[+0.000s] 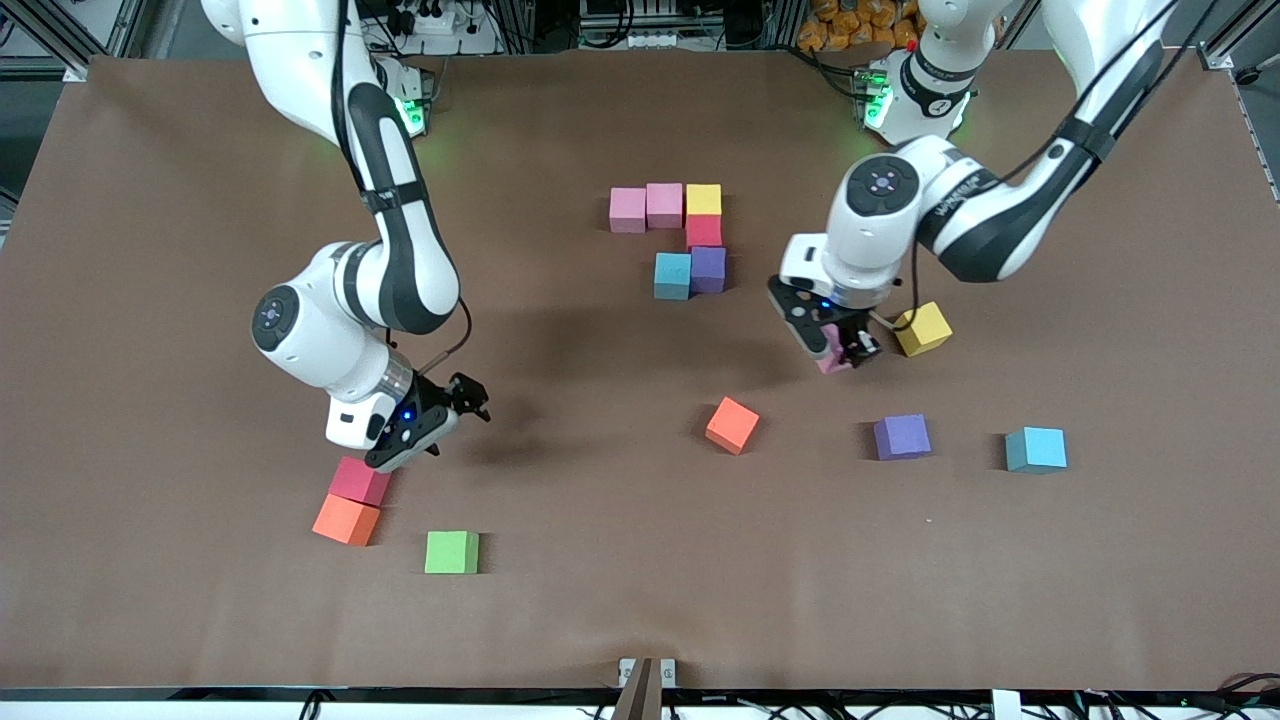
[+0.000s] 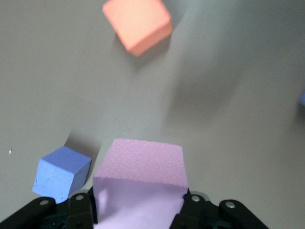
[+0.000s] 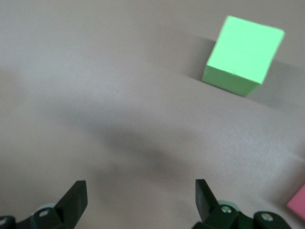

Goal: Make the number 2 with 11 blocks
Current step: 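Carry pink with the left gripper while the right gripper grasps green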

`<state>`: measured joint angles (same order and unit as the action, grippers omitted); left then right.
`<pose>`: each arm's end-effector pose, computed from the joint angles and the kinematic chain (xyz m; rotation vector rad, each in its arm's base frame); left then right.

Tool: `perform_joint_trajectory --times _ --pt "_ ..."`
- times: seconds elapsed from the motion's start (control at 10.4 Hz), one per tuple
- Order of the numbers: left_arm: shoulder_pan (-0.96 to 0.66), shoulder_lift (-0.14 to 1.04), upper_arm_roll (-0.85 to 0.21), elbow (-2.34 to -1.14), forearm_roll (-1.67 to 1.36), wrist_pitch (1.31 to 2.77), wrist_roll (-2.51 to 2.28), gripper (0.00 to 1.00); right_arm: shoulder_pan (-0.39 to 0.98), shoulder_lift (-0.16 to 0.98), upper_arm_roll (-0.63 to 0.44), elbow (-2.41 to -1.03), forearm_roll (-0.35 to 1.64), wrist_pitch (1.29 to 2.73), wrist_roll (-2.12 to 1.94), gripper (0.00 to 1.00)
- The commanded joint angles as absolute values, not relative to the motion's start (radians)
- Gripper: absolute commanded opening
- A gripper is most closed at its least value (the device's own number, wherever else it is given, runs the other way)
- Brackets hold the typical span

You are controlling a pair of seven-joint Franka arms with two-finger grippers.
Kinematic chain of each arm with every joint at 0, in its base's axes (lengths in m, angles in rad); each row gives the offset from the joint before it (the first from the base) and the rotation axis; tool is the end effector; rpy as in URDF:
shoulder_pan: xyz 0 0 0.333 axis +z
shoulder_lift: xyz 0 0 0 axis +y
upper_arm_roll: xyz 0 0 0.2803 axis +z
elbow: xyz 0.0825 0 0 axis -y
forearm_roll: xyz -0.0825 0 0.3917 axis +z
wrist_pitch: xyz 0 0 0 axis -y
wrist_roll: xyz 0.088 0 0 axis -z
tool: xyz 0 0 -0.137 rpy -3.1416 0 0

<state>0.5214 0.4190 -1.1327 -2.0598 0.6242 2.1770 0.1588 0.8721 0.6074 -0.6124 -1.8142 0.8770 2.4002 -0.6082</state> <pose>0.4908 -0.3018 0.2692 -2.5646 1.5909 -0.0454 0.6234 0.2024 0.2025 -2.8201 -0.5023 -0.2873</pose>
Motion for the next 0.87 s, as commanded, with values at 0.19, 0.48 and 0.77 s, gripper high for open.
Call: perform_joint_trajectory --times 0.19,0.48,0.77 --pt "0.424 0.41 -1.15 -1.936 0.47 2.051 0.114 0.32 0.885 0.602 -0.614 -1.75 0.669 2.331 0.043 1.0" --pt "0.286 0.416 -1.147 -1.846 0.466 1.959 -0.001 0.32 0.83 0.603 -0.597 -1.678 0.478 2.235 0.195 1.0" --pt "0.193 0.425 -1.143 -1.829 0.468 1.957 -0.083 0.31 0.651 0.678 -0.439 -1.522 0.473 2.247 0.186 1.0"
